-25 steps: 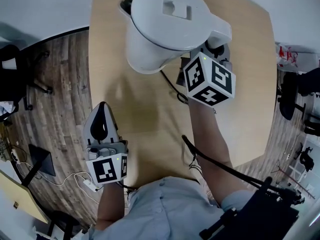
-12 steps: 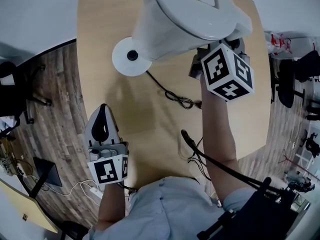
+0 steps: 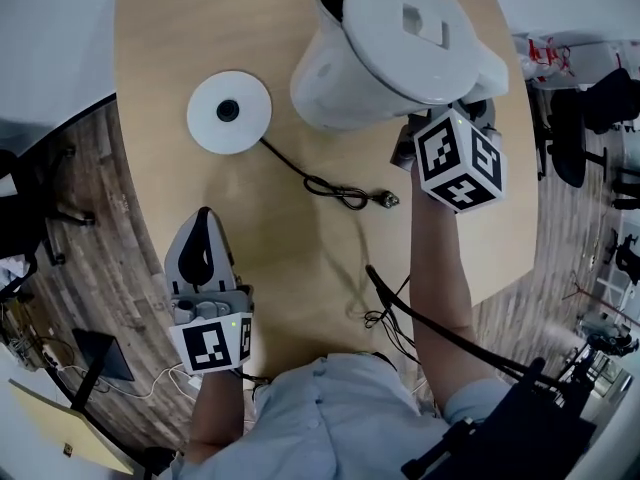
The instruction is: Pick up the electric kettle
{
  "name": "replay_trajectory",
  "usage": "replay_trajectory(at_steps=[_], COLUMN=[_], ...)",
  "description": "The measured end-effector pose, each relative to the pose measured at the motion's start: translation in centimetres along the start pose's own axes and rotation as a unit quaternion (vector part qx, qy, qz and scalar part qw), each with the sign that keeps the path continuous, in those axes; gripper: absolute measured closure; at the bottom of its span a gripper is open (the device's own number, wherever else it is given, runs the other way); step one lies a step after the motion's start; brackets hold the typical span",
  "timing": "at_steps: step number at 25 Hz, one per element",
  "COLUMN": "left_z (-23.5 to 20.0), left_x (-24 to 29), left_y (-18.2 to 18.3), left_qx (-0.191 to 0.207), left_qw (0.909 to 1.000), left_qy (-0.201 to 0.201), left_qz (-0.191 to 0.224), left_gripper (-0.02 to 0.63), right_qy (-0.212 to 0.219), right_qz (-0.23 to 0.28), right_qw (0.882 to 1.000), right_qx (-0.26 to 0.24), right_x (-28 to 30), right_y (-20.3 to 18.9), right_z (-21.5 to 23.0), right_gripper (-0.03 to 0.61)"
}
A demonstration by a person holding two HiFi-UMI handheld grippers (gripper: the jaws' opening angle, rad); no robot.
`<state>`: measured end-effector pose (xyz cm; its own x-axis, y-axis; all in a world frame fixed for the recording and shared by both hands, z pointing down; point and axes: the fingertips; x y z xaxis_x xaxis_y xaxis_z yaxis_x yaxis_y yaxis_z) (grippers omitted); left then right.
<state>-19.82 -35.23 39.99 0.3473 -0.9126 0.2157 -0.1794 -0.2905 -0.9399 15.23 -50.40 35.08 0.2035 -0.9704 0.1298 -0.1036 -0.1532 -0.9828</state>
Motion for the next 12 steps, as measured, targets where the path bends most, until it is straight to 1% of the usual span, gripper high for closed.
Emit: replay_trajectory(at_steps=[6, 12], left_z=[0.3, 0.9], left_x=[0.3, 0.6], left_y=[-0.7, -0.5], left_qx=[0.005, 0.011], left_qw=[0.9999, 0.9998], left_qy=[-0.009, -0.013], left_qz=[-0.011, -0.013], left_gripper=[0.614, 0.614], right_qy=[-0.007, -0.002], right_qz=[-0.019, -0.025], right_qw=[1.000, 1.000], right_qx=[-0.006, -0.001], right_x=[-0.9, -1.0], right_y=[-3.6, -5.4], right_z=[0.5, 0.9], right_gripper=[0.495, 0.493])
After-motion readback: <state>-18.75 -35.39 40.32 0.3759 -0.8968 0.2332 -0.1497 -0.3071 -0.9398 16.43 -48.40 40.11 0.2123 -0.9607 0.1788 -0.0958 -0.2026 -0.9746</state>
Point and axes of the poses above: the fingertips, and each gripper's own axes: x forward along the fingers, z to its right, y out of its top, and after that the axes turned 12 degrees about -x, right-handed
